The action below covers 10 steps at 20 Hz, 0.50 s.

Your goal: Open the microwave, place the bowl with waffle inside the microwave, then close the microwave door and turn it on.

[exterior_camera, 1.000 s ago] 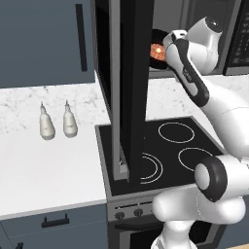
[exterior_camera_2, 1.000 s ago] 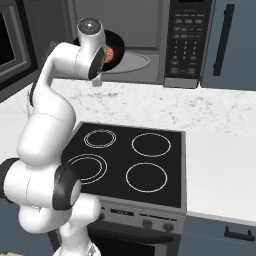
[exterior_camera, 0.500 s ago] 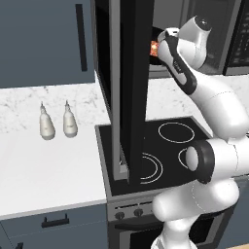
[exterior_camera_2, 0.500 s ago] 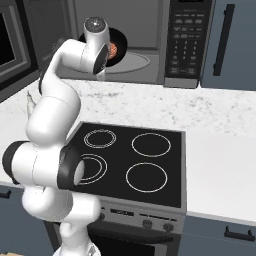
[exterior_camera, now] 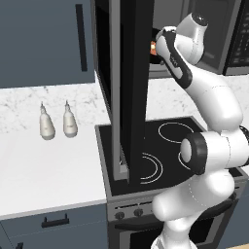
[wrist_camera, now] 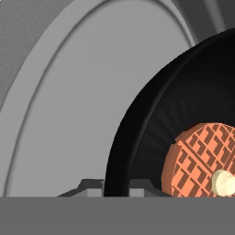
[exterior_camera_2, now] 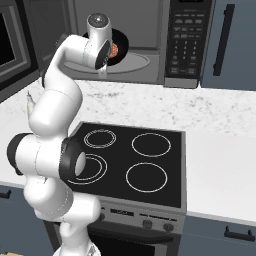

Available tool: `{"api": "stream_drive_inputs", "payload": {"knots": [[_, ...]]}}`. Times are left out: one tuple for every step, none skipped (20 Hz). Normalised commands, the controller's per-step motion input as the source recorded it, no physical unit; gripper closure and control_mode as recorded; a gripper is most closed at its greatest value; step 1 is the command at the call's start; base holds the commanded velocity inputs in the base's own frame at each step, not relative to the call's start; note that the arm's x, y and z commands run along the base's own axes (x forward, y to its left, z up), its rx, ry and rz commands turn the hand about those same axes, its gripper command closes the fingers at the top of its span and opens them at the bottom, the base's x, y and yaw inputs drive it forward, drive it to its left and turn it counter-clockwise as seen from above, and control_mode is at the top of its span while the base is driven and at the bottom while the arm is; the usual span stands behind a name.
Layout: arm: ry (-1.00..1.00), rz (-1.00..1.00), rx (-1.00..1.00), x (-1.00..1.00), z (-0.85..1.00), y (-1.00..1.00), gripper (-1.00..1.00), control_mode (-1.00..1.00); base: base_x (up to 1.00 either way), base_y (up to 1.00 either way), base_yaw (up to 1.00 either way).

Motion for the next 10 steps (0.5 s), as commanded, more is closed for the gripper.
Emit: {"api": "stream_drive_inputs", "payload": {"knots": [[0.0, 0.0, 0.0, 0.0, -0.33, 0.0, 1.0, -1.0, 0.0, 0.0, 0.0], [0.0, 0.0, 0.0, 0.0, -0.3, 0.0, 1.0, -1.0, 0.0, 0.0, 0.0], [0.0, 0.0, 0.0, 0.0, -0.17, 0.0, 1.0, -1.0, 0.0, 0.0, 0.0], [0.0, 0.0, 0.0, 0.0, 0.0, 0.0, 1.0, -1.0, 0.0, 0.0, 0.0], [-0.02, 0.0, 0.0, 0.0, 0.0, 0.0, 1.0, -1.0, 0.0, 0.0, 0.0], [0.0, 0.0, 0.0, 0.0, 0.0, 0.0, 1.0, -1.0, 0.0, 0.0, 0.0], [0.0, 0.0, 0.0, 0.0, 0.0, 0.0, 1.0, -1.0, 0.0, 0.0, 0.0], [0.0, 0.0, 0.0, 0.0, 0.0, 0.0, 1.0, -1.0, 0.0, 0.0, 0.0], [0.0, 0.0, 0.0, 0.0, 0.0, 0.0, 1.0, -1.0, 0.0, 0.0, 0.0], [0.0, 0.0, 0.0, 0.0, 0.0, 0.0, 1.0, -1.0, 0.0, 0.0, 0.0]]}}
